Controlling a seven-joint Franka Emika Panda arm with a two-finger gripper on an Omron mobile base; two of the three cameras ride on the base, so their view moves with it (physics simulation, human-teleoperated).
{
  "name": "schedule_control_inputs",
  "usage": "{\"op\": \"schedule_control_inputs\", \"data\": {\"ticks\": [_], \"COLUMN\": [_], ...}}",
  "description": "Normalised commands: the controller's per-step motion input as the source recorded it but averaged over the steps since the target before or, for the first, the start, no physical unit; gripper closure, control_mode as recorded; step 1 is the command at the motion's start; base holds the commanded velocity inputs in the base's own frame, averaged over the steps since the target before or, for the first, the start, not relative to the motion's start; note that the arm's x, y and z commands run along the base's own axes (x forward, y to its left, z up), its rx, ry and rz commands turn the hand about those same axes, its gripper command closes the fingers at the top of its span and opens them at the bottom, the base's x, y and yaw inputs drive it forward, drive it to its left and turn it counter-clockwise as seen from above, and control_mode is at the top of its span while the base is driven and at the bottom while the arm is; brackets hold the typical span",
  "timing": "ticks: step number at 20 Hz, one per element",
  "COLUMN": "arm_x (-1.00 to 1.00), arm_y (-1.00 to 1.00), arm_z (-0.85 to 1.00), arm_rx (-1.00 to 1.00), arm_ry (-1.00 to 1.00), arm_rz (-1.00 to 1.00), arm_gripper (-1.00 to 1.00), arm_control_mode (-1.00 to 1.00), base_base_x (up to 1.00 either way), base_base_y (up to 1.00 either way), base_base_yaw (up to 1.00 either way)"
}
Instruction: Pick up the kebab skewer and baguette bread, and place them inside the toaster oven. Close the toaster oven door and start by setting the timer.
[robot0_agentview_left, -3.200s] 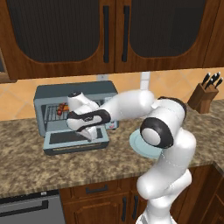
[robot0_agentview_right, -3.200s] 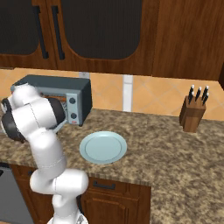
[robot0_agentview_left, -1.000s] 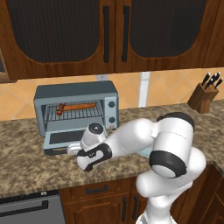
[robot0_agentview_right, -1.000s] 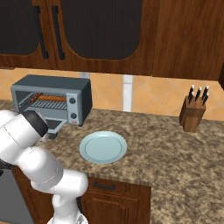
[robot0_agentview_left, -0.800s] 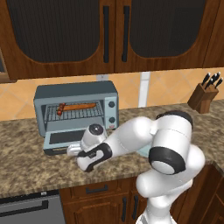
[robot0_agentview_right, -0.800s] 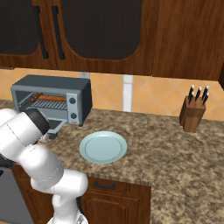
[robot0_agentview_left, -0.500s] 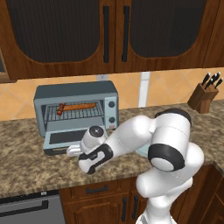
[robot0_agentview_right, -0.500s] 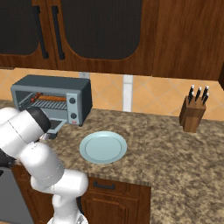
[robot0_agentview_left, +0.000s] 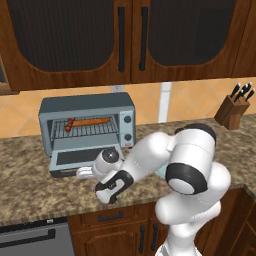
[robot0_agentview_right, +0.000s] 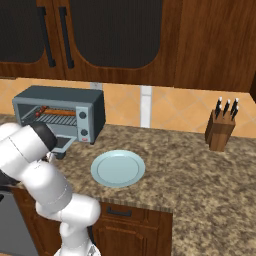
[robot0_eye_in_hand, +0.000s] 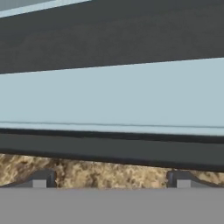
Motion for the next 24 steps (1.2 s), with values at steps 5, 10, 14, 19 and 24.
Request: {"op": "schedule_control_inputs", "data": {"ticks": [5, 10, 14, 19, 24], "arm_x": [0.45, 0.53, 0.65, 0.65, 0.62], "arm_y": [-0.18, -0.27, -0.22, -0.21, -0.18], "arm_z": [0.29, 0.62, 0.85, 0.99, 1.0], "arm_rx": [0.0, 0.01, 0.04, 0.07, 0.09], "arm_ry": [-0.22, -0.22, -0.18, -0.06, 0.0], "arm_rz": [0.0, 0.0, 0.0, 0.0, 0.0], "arm_gripper": [-1.0, -1.0, -1.0, -1.0, -1.0], "arm_control_mode": [-1.0, -1.0, -1.0, -1.0, -1.0], "base_base_x": [0.0, 0.0, 0.0, 0.0, 0.0], "base_base_y": [0.0, 0.0, 0.0, 0.0, 0.0], "base_base_yaw": [0.0, 0.0, 0.0, 0.0, 0.0]}}
